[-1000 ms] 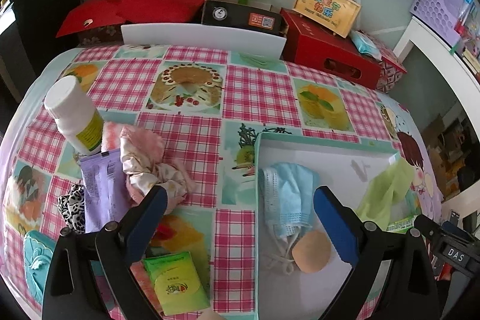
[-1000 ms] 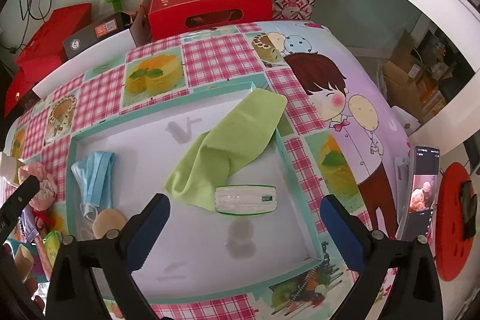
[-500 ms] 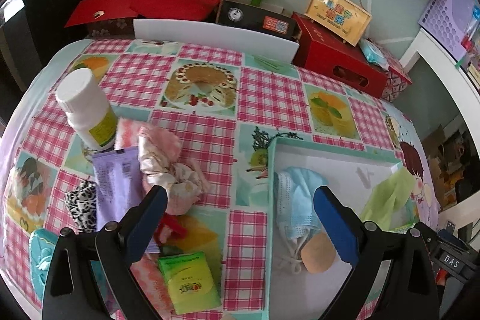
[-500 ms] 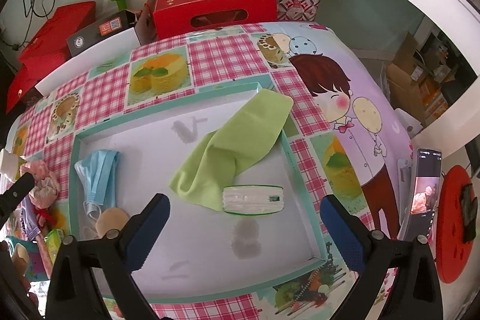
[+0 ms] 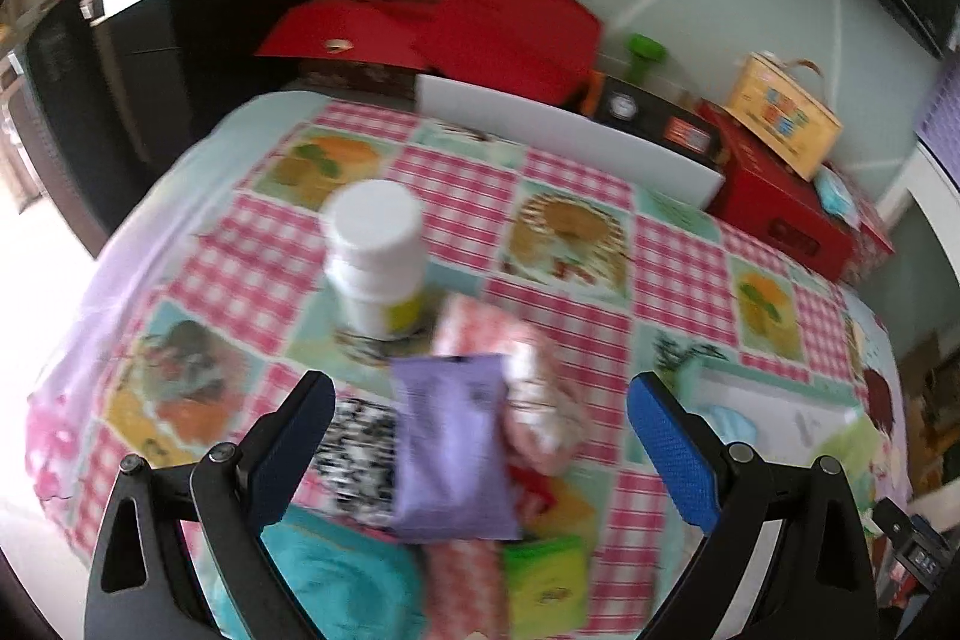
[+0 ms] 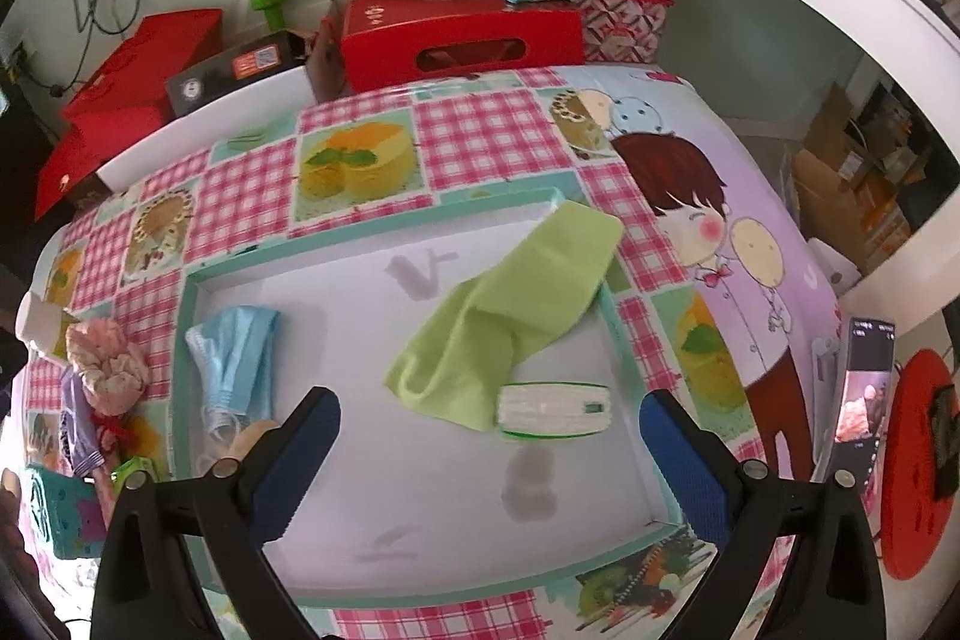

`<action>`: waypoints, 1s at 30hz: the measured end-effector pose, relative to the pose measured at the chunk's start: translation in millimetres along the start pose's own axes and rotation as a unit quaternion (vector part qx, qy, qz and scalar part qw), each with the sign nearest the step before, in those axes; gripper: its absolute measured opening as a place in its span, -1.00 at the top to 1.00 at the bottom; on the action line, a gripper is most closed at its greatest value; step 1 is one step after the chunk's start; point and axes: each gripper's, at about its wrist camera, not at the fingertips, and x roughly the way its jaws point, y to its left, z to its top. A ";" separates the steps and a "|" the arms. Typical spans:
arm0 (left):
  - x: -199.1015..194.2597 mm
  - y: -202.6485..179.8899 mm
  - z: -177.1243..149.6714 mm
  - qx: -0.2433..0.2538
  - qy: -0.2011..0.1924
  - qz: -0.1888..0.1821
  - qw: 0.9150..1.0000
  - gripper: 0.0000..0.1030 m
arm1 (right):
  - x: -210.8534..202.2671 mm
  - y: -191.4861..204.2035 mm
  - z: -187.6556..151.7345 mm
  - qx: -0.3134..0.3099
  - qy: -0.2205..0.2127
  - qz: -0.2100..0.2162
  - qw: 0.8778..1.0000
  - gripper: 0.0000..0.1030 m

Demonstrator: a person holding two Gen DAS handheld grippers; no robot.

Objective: Organize soft objects
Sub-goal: 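Withdraw both open tools from the tray back over the table, then grasp the purple snack packet with the left tool while the right tool grasps the pink floral cloth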

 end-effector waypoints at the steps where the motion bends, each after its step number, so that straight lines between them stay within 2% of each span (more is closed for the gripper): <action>1: -0.6 6.7 1.1 -0.005 -0.001 0.008 1.000 -0.90 | -0.7 3.3 -0.2 -0.005 -0.001 0.003 1.000 -0.97; 7: -1.7 37.8 3.5 -0.030 -0.001 0.038 0.999 -0.90 | -2.7 29.5 -1.9 -0.035 -0.005 0.026 0.999 -0.97; 13: -6.6 57.6 3.8 -0.053 -0.005 0.045 0.998 -0.90 | -2.1 60.7 -5.6 -0.068 -0.004 0.052 0.996 -0.97; 20: -9.2 71.4 4.9 -0.067 -0.005 0.039 0.997 -0.90 | -3.4 114.7 -12.0 -0.125 -0.019 0.095 0.987 -0.97; 30: -0.1 80.9 2.3 -0.076 0.028 0.026 0.996 -0.90 | 2.1 186.4 -16.1 -0.178 -0.042 0.160 0.970 -0.98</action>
